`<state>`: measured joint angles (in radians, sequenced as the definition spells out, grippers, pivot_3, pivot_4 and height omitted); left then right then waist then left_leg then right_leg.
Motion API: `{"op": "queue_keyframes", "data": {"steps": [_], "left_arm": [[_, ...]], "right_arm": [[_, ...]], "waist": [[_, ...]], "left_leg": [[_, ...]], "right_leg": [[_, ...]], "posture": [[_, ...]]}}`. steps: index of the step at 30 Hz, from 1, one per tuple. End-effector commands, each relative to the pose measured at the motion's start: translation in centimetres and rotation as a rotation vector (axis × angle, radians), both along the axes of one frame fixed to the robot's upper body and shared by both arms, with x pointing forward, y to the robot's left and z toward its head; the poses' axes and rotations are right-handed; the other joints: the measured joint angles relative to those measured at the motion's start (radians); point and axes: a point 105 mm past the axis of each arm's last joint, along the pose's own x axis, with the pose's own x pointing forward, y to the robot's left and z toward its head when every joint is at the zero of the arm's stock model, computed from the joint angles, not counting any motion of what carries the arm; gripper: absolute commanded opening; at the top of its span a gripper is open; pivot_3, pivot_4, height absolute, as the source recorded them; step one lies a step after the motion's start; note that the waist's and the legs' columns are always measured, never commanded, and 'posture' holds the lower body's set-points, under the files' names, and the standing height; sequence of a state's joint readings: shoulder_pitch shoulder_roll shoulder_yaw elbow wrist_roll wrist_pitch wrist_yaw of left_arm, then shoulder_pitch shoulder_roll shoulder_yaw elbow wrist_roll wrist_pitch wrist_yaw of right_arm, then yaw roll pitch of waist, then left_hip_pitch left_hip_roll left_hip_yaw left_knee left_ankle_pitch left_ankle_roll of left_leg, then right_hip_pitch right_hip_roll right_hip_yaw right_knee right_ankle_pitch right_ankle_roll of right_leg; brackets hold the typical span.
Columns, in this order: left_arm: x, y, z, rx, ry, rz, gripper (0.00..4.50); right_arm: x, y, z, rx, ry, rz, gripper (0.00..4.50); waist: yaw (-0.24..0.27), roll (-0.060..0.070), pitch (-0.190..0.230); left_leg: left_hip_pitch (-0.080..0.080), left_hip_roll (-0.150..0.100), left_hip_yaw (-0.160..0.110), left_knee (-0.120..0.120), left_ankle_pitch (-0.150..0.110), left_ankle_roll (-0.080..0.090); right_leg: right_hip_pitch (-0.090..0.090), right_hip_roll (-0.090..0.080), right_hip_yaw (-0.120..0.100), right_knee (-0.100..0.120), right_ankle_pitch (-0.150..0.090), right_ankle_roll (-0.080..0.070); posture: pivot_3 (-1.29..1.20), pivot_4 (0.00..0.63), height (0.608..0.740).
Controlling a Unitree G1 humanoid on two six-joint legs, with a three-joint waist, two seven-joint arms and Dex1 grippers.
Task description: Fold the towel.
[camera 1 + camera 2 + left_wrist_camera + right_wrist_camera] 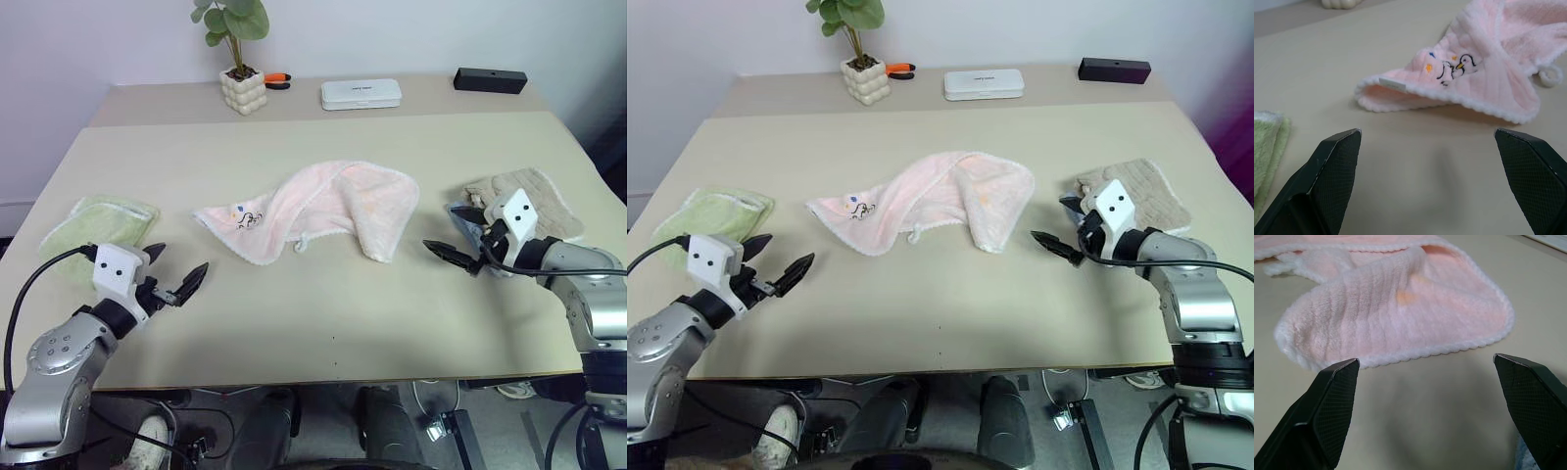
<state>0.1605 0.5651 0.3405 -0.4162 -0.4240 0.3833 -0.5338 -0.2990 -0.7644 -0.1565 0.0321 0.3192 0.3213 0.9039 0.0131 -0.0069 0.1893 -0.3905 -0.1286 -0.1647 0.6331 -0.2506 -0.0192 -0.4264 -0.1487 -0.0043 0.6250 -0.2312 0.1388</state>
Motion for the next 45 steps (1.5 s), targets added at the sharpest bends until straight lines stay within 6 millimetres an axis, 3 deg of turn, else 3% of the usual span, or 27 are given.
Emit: {"op": "queue_keyframes", "data": {"steps": [1, 27, 30, 34, 45], "left_arm": [[0.1, -0.5, 0.8, 0.014, -0.043, -0.009, 4.45], [-0.1, -2.1, 0.2, -0.013, -0.049, -0.035, 4.45], [-0.4, -4.5, 0.6, -0.068, -0.04, -0.14, 4.45], [-1.6, -8.3, -0.9, 0.1, 0.029, -0.333, 4.45], [3.6, -10.9, -1.8, 0.291, -0.07, -0.268, 4.45]], "right_arm": [[0.3, 0.7, 1.3, -0.009, -0.054, 0.02, 4.5], [1.1, 1.2, 0.2, 0.004, -0.054, 0.056, 4.5], [1.1, 1.7, 0.1, 0.01, -0.036, 0.081, 4.5], [0.3, 2.5, 0.1, 0.05, 0.029, 0.128, 4.5], [-1.1, 5.0, 0.2, 0.065, 0.016, 0.131, 4.5]], "waist": [[-0.001, 0.0, 0.0], [-0.001, 0.0, 0.0], [0.0, 0.0, 0.0], [0.0, 0.0, 0.0], [0.001, 0.0, 0.0]], "left_leg": [[0.0, 0.0, 0.0, 0.0, 0.0, 0.0], [0.0, 0.0, 0.0, 0.0, 0.0, 0.0], [0.0, 0.0, 0.0, 0.0, 0.0, 0.0], [0.0, 0.0, 0.0, 0.001, 0.0, 0.0], [0.001, 0.0, 0.0, 0.0, 0.0, 0.0]], "right_leg": [[0.0, 0.0, 0.0, 0.0, 0.0, 0.0], [0.0, 0.0, 0.0, 0.0, 0.0, 0.0], [0.0, 0.0, 0.0, 0.0, 0.0, 0.0], [0.0, 0.0, 0.0, 0.0, 0.0, 0.0], [0.0, 0.0, 0.0, 0.001, 0.0, 0.0]], "posture": [[0.0, 0.15, 0.74], [0.0, 0.15, 0.74], [0.0, 0.15, 0.74], [0.0, 0.15, 0.74], [0.0, 0.15, 0.74]]}}
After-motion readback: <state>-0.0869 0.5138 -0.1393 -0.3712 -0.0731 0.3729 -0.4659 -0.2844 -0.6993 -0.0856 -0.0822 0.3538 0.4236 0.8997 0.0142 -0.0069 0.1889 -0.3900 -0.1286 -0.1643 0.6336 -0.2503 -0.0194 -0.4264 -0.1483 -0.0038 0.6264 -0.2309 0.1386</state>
